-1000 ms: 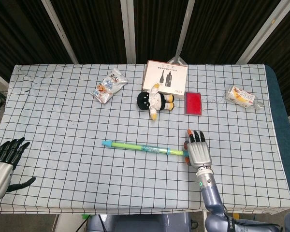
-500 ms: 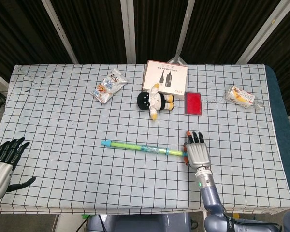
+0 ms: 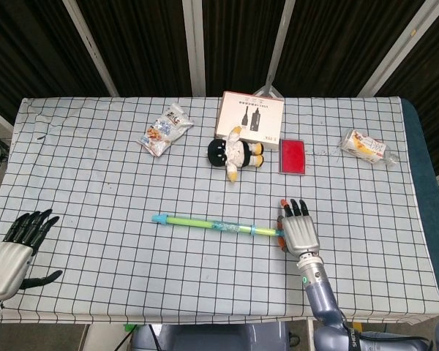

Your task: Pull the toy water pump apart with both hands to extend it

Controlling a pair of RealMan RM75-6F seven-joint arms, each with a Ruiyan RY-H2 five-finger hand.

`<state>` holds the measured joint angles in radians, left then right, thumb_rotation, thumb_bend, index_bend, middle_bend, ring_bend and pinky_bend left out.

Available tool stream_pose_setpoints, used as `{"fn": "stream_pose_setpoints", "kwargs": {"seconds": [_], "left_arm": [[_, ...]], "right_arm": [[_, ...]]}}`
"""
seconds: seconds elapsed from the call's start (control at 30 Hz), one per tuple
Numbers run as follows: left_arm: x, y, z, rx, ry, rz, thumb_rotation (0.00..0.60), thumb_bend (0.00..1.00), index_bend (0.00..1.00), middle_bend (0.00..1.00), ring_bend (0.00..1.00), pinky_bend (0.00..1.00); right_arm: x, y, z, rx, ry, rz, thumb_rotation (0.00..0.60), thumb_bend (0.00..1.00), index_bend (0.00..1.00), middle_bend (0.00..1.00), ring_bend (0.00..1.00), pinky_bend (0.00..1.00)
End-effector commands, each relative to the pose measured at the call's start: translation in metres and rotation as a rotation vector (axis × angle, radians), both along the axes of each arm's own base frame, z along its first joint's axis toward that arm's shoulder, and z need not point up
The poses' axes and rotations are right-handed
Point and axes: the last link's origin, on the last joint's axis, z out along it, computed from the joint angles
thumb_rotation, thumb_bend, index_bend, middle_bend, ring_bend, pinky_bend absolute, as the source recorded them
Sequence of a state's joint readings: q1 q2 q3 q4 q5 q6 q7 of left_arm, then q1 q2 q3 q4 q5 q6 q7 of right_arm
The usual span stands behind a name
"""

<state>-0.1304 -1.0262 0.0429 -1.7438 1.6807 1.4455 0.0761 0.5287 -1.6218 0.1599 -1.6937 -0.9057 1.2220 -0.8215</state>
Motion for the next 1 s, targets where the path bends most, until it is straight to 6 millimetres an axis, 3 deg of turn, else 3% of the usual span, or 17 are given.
{"fn": "stream_pose_setpoints", "kwargs": {"seconds": [0.03,0.1,0.2,0.4,0.7,1.0], "left_arm": [[0.029,0.033,0.0,-0.04,0.048,-0.05,0.6,0.17,0.12,0.0,0.0,0.0],[0.045,0.056,-0.007,-0.065,0.085,-0.084,0.6,0.18,0.13,0.01,0.0,0.0],[0.056,0.074,-0.017,-0.087,0.124,-0.114,0.6,0.19,0.15,0.03,0.0,0.0],[0.083,0.116,-0.057,-0.154,0.186,-0.15,0.6,0.21,0.22,0.06,0.0,0.0],[0.103,0.125,-0.115,-0.259,0.226,-0.134,0.6,0.22,0.31,0.08,0.0,0.0],[0.111,0.129,-0.15,-0.269,0.246,-0.08,0.6,0.27,0.34,0.09,0.0,0.0]], "right_arm": [[0.001,0.002,0.0,0.011,-0.003,0.004,0.6,0.51,0.63,0.15,0.0,0.0],[0.001,0.004,0.001,0.019,-0.003,0.007,0.6,0.5,0.63,0.15,0.0,0.0],[0.001,0.006,0.001,0.021,-0.006,0.007,0.6,0.51,0.63,0.15,0.0,0.0],[0.002,0.007,0.005,0.019,-0.002,0.011,0.6,0.5,0.63,0.15,0.0,0.0],[0.002,0.004,0.012,0.003,-0.006,0.003,0.6,0.51,0.63,0.15,0.0,0.0],[-0.001,0.005,0.013,0.009,-0.012,-0.01,0.6,0.5,0.63,0.15,0.0,0.0]]}}
